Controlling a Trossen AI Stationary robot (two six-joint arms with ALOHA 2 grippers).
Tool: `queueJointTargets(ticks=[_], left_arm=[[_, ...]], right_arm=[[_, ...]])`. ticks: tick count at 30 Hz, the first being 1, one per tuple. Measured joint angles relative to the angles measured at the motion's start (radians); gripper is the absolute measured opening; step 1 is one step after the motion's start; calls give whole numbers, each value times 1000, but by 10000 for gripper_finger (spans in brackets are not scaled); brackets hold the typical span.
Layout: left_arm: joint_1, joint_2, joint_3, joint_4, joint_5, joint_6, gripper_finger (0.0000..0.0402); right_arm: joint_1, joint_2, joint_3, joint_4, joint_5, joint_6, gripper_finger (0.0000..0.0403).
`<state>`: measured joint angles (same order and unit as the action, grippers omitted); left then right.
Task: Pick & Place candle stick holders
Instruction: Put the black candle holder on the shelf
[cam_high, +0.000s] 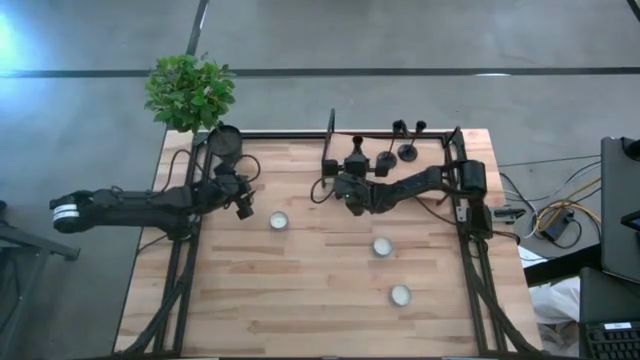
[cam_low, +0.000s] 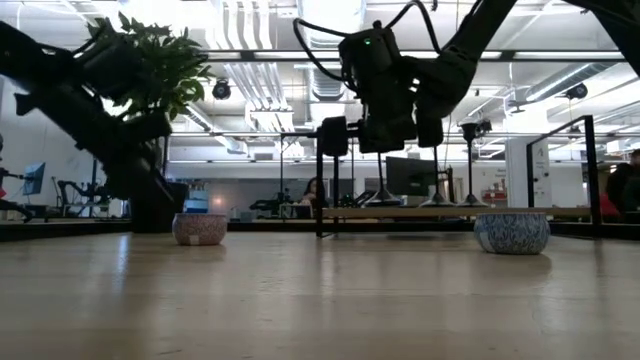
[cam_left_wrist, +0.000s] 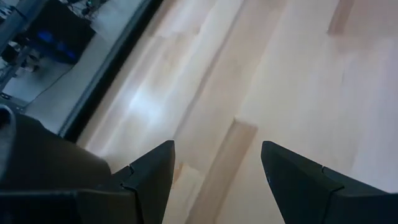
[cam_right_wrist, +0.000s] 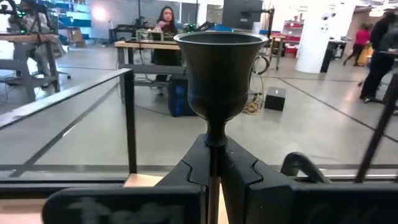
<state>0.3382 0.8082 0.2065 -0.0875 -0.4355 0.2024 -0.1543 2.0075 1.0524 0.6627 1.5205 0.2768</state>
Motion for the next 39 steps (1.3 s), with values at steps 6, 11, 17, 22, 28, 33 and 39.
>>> queueJointTargets(ticks=[6, 11, 17, 22, 28, 33, 39], left_arm=[[0, 0, -40, -15, 0, 14, 245], [0, -1, -37, -10, -1, 13, 246], [0, -1, -37, -9, -2, 12, 245], [0, -1, -37, -9, -3, 11, 246], [0, -1, -37, -9, -3, 11, 245], [0, -1, -37, -9, -3, 11, 246], [0, -1, -37, -9, -3, 11, 245]], right_arm=[[-15, -39, -29, -5, 48, -50, 11], [-14, -44, -36, -2, 30, -46, 11], [-22, -45, -30, -1, 27, -50, 11], [-41, -45, -19, 0, 28, -50, 11], [-63, -45, 13, 0, 43, -51, 11], [-72, -44, 19, 1, 50, -39, 11], [-81, -8, 28, -1, 50, 7, 11]])
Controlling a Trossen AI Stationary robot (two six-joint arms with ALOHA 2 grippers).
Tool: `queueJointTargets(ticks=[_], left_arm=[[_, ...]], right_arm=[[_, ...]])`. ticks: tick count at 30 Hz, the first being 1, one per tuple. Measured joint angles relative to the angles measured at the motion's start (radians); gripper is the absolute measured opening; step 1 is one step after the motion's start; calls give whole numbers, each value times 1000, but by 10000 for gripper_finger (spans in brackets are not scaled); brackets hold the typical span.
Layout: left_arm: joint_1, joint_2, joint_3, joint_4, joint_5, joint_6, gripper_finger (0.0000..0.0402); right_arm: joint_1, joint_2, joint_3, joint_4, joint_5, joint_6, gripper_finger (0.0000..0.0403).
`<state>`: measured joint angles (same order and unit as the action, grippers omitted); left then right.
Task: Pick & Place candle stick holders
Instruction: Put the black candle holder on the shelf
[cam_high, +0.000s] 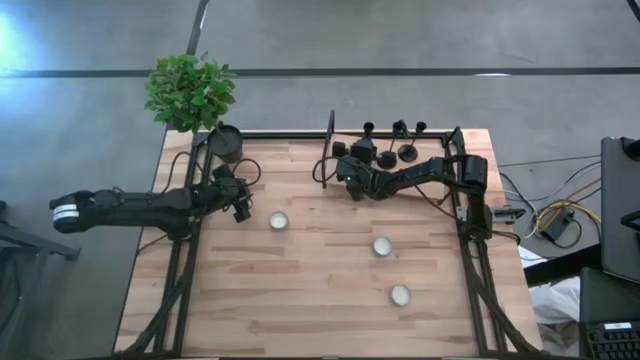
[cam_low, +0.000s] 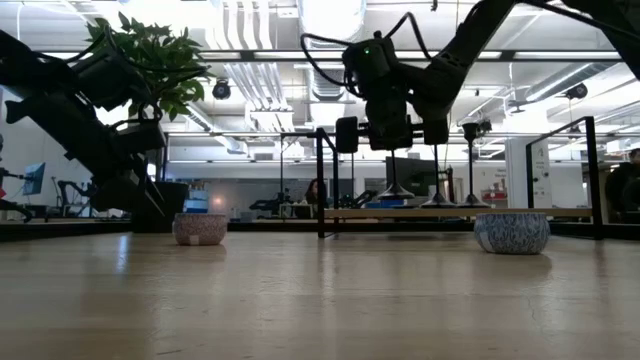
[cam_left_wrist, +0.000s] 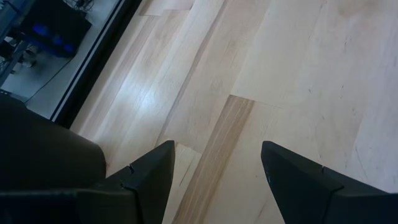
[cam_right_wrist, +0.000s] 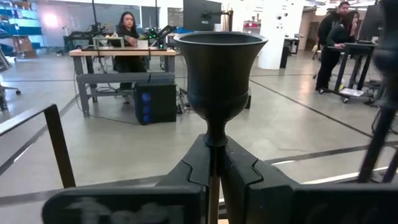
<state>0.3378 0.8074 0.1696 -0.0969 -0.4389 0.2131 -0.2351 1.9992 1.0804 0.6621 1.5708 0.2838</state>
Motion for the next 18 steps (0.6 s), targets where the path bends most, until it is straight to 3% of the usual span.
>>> queueJointTargets(ticks=[18], left_arm=[[0, 0, 0, 0, 0, 0, 245]], right_arm=[[1, 12, 13, 1, 0, -75, 11]])
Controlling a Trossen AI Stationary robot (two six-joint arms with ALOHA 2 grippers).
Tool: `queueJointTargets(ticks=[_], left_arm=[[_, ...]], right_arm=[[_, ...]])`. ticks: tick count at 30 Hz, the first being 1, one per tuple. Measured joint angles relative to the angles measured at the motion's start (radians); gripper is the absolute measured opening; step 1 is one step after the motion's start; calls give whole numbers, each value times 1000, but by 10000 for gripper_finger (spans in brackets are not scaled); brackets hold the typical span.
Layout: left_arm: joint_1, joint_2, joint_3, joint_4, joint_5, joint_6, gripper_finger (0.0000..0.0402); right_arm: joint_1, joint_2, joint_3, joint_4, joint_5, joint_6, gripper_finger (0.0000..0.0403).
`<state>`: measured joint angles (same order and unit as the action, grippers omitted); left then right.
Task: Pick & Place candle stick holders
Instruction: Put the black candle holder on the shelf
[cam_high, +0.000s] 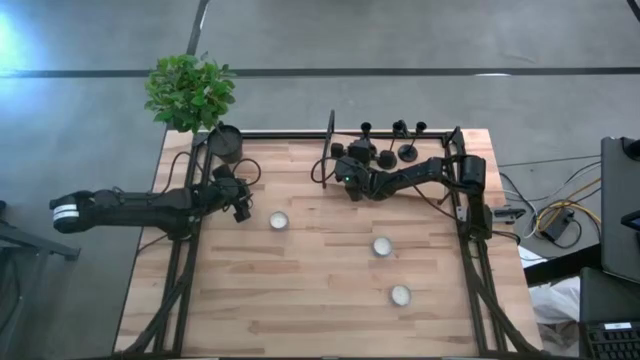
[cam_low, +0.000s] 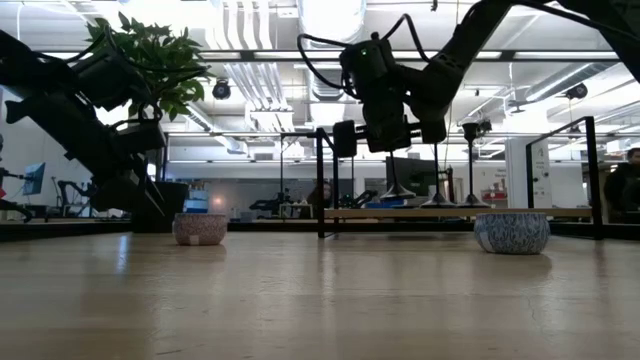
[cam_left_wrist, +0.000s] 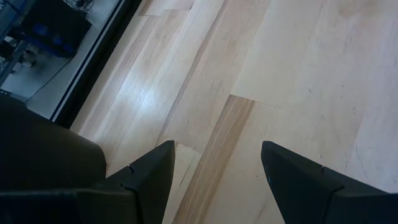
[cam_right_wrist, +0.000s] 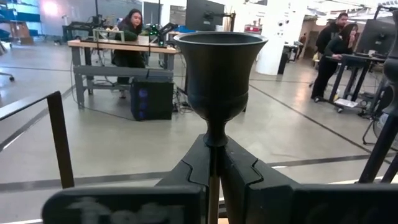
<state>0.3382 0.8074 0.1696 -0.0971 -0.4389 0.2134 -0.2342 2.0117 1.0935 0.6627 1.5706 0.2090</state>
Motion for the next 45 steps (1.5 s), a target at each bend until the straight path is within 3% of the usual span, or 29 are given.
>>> queueJointTargets(ticks=[7, 26, 45], left_arm=[[0, 0, 0, 0, 0, 0, 245], [0, 0, 0, 0, 0, 0, 246], [0, 0, 0, 0, 0, 0, 246]], right_arm=[[-8, 0, -1, -1, -67, 26, 11], [-39, 0, -7, -4, -81, 23, 11], [-62, 2, -19, -16, -160, 27, 11]])
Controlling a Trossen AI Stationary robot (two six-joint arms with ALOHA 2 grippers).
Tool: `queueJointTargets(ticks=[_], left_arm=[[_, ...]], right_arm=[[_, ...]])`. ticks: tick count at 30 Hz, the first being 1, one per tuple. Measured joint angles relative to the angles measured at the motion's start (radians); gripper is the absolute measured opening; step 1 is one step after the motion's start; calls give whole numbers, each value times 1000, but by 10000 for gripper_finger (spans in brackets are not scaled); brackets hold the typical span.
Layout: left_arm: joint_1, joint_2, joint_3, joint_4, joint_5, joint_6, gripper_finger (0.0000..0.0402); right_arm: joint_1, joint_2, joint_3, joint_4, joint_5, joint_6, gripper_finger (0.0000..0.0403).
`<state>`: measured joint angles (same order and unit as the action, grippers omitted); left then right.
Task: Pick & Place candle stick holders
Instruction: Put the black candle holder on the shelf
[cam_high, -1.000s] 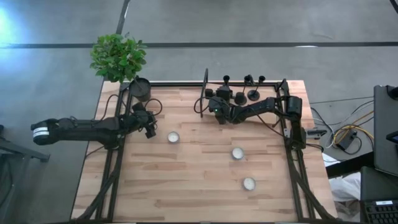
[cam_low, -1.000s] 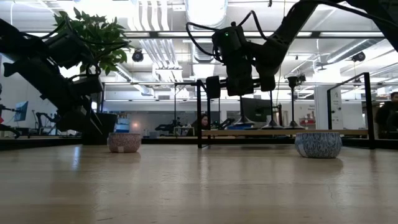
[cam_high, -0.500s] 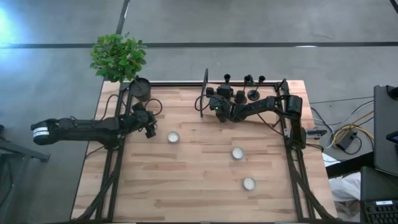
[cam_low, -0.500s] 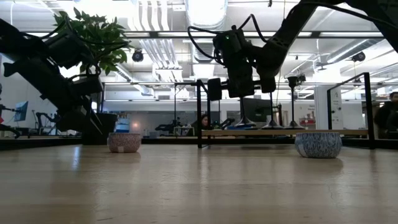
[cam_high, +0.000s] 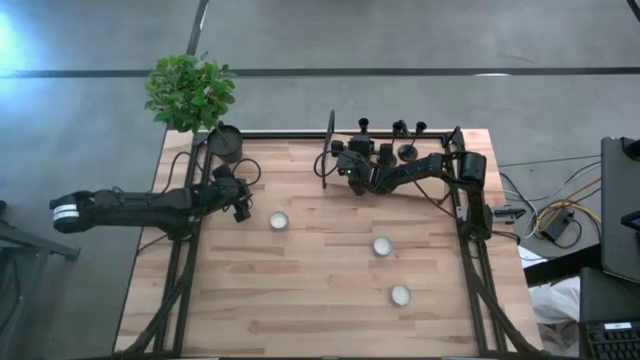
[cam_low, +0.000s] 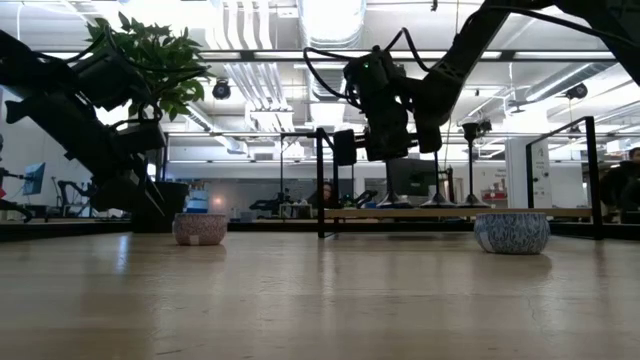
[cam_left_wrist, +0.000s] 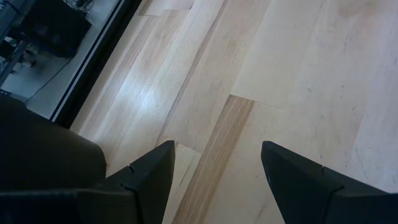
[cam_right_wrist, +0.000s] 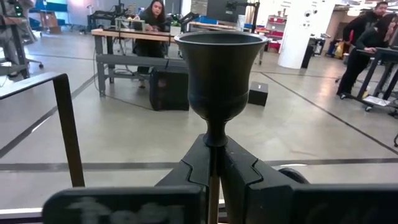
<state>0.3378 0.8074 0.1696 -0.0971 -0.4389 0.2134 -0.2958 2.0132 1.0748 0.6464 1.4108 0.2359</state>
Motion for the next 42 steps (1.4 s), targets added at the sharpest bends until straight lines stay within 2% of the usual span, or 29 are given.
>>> queueJointTargets(ticks=[36, 42], left_arm=[[0, 0, 0, 0, 0, 0, 245], [0, 0, 0, 0, 0, 0, 246]], right_arm=[[-13, 0, 0, -35, -32, 45, 11], [-12, 0, 0, -38, -32, 45, 25]])
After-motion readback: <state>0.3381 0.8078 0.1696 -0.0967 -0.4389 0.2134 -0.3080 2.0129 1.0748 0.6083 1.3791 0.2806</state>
